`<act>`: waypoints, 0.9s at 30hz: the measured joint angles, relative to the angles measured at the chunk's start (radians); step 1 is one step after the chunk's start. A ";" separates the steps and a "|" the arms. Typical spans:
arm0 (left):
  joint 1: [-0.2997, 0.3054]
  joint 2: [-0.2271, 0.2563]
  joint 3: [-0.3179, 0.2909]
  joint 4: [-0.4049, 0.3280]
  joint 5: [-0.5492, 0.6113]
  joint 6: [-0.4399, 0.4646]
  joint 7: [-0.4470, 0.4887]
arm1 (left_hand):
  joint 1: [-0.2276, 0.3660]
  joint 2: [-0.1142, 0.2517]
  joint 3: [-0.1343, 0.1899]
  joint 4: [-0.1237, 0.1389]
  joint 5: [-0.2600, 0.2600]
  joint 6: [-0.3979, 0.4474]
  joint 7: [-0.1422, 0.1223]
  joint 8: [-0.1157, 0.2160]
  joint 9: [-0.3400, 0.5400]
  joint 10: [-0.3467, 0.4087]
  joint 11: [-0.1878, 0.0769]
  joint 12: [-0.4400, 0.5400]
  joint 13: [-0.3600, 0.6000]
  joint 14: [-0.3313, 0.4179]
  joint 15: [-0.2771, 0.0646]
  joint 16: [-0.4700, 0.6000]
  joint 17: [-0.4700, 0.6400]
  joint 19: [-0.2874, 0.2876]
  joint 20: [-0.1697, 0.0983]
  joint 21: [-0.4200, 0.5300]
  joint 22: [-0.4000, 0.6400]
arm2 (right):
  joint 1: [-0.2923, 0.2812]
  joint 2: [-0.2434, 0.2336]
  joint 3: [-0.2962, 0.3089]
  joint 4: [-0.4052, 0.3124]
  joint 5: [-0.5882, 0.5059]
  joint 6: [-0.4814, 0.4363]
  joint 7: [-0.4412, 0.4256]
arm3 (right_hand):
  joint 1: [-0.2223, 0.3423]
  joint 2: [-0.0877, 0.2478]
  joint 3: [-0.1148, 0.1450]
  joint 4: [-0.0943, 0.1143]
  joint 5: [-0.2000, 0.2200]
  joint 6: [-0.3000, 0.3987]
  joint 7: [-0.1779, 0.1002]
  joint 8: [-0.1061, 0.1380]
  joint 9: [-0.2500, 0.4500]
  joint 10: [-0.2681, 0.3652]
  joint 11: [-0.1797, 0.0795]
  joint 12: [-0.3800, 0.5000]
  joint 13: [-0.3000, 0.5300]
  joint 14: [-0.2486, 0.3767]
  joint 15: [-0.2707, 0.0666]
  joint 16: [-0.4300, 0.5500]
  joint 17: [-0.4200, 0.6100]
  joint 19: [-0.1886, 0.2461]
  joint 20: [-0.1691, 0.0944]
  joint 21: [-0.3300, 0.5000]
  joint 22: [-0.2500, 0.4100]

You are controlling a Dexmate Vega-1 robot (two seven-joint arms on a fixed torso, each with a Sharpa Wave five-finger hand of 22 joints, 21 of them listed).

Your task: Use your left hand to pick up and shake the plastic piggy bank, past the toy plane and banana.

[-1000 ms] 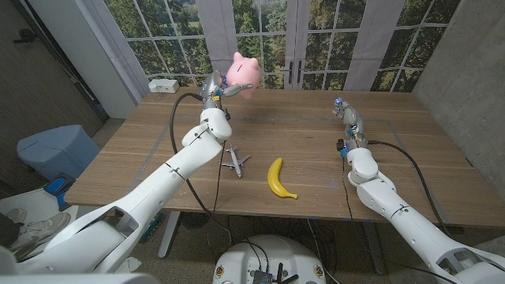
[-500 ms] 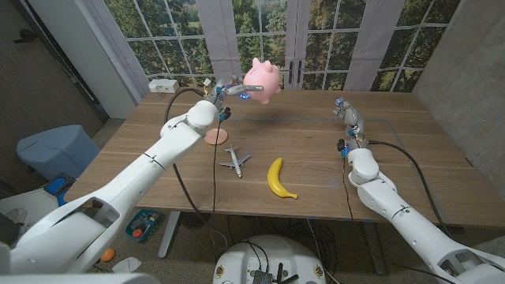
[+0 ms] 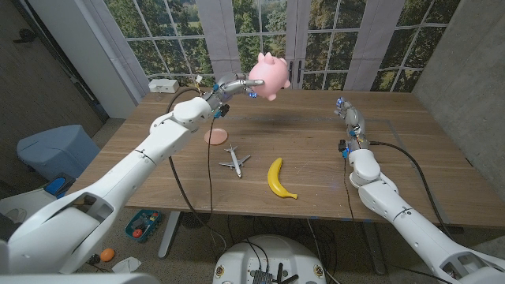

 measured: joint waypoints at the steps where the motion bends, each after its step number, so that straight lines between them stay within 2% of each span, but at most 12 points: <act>1: -0.002 0.004 -0.004 0.013 -0.012 -0.004 -0.009 | 0.000 0.000 0.000 0.000 -0.001 0.000 0.000 0.000 0.000 0.000 0.000 0.000 0.000 0.000 0.000 -0.003 0.000 0.000 0.000 0.002 0.000 | -0.001 0.000 0.000 -0.002 0.000 0.001 -0.001 | 0.000 0.000 0.000 0.000 0.000 0.000 0.000 0.000 0.000 0.000 0.000 0.000 0.000 0.000 0.000 -0.003 0.000 0.003 -0.003 0.000 0.000; 7: -0.005 0.017 -0.005 0.015 -0.035 -0.005 -0.017 | 0.000 0.000 0.000 0.000 -0.003 0.000 0.000 0.000 0.000 0.000 0.000 0.000 0.000 0.000 0.000 -0.004 0.000 -0.003 -0.003 0.004 0.000 | -0.005 0.000 0.002 -0.006 -0.001 0.002 -0.002 | 0.000 0.000 0.000 0.000 0.000 0.000 0.000 0.000 0.000 0.000 0.000 -0.001 0.000 0.000 0.000 -0.003 0.000 0.007 -0.007 0.000 0.000; 12: -0.005 0.031 0.004 -0.008 -0.019 0.023 0.015 | 0.000 0.000 -0.001 0.001 -0.003 0.000 0.000 0.000 0.000 0.000 0.000 0.000 0.003 0.000 0.000 -0.004 0.005 -0.003 -0.004 0.004 0.000 | -0.006 0.000 0.002 -0.008 -0.001 0.002 -0.003 | 0.000 0.000 0.000 0.000 0.000 0.000 0.000 0.000 0.000 0.000 0.000 -0.004 0.000 0.000 0.000 -0.003 0.000 0.007 -0.007 0.000 0.000; 16: -0.005 0.036 0.009 -0.016 0.021 0.059 0.061 | 0.000 0.000 -0.001 0.001 -0.003 0.000 0.000 0.000 0.000 0.000 0.000 0.000 0.003 0.000 0.000 -0.004 0.005 -0.003 -0.004 0.004 0.000 | -0.007 0.000 0.002 -0.008 -0.001 0.002 -0.003 | 0.000 0.000 0.000 0.000 0.000 0.000 0.000 0.000 0.000 0.000 0.000 -0.004 0.000 0.006 -0.006 -0.003 0.000 0.007 -0.007 -0.002 0.000; 17: -0.005 0.050 0.024 -0.050 0.041 0.076 0.082 | 0.000 0.000 -0.001 0.001 -0.003 0.000 0.000 0.000 0.000 0.000 0.000 0.000 0.003 0.000 0.000 -0.004 0.005 -0.003 -0.003 0.004 0.000 | -0.007 0.000 0.002 -0.009 -0.002 0.002 -0.003 | 0.000 0.000 0.000 0.000 0.000 0.000 0.000 0.000 0.000 0.000 0.000 -0.004 0.000 0.006 -0.006 -0.003 0.000 0.007 -0.007 -0.004 0.000; 19: -0.005 0.050 0.024 -0.050 0.072 0.103 0.114 | 0.000 0.000 -0.001 0.001 -0.002 0.000 0.000 0.000 0.000 0.000 0.000 -0.001 0.003 0.000 0.000 -0.004 0.005 -0.003 -0.004 0.004 0.000 | -0.007 0.001 0.002 -0.009 -0.003 0.002 -0.003 | 0.000 0.000 0.000 0.000 0.000 0.000 0.000 0.000 0.000 0.000 0.000 -0.004 0.000 0.006 -0.006 -0.003 0.000 0.007 -0.007 -0.004 0.000; 20: -0.005 0.057 0.037 -0.079 0.087 0.117 0.129 | 0.000 0.000 -0.001 0.001 -0.001 0.000 0.000 0.000 0.000 0.000 0.000 -0.001 0.003 0.000 0.000 -0.004 0.005 -0.003 -0.004 0.004 0.000 | -0.007 0.001 0.002 -0.009 -0.003 0.002 -0.004 | 0.000 0.000 0.000 0.000 0.000 0.000 0.000 0.000 0.000 0.000 0.000 -0.004 0.000 0.006 -0.006 -0.003 0.000 0.007 -0.007 -0.004 0.000; 27: 0.000 0.060 0.074 -0.145 0.229 0.247 0.275 | 0.000 0.000 -0.001 0.001 0.000 0.000 0.000 -0.001 0.000 0.000 0.000 -0.002 0.003 0.000 0.000 -0.004 0.006 -0.003 -0.004 0.004 0.000 | -0.005 0.003 0.000 -0.009 -0.005 0.001 -0.004 | 0.000 0.000 0.000 0.000 0.000 0.000 0.000 0.000 0.000 0.000 0.000 -0.004 0.000 0.006 -0.006 -0.003 0.000 0.007 -0.007 -0.004 0.000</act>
